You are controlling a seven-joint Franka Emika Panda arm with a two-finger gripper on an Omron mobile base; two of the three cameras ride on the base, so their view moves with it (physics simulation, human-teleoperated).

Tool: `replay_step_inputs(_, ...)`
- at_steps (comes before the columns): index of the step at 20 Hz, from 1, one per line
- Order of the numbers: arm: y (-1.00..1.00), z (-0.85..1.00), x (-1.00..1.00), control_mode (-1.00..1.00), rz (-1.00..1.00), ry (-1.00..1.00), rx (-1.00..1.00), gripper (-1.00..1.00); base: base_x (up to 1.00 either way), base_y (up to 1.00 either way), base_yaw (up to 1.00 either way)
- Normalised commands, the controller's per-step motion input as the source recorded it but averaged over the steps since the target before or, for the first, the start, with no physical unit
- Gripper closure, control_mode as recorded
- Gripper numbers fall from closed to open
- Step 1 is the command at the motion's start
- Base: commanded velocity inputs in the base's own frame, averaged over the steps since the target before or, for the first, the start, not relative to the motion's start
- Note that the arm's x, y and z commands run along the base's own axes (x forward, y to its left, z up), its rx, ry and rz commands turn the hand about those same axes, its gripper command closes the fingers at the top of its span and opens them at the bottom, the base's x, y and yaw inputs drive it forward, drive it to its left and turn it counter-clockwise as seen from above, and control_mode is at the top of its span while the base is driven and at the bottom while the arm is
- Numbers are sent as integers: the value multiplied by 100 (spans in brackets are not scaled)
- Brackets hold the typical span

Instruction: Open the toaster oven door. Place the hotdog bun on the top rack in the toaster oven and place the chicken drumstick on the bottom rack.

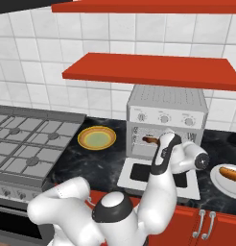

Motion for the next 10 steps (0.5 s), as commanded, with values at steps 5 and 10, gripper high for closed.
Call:
replay_step_inputs(5,7,-36,0,-100,0,-1,0,-100,0,0,0)
replay_step_inputs(10,30,-30,9,-100,0,-2,0,-100,0,0,0)
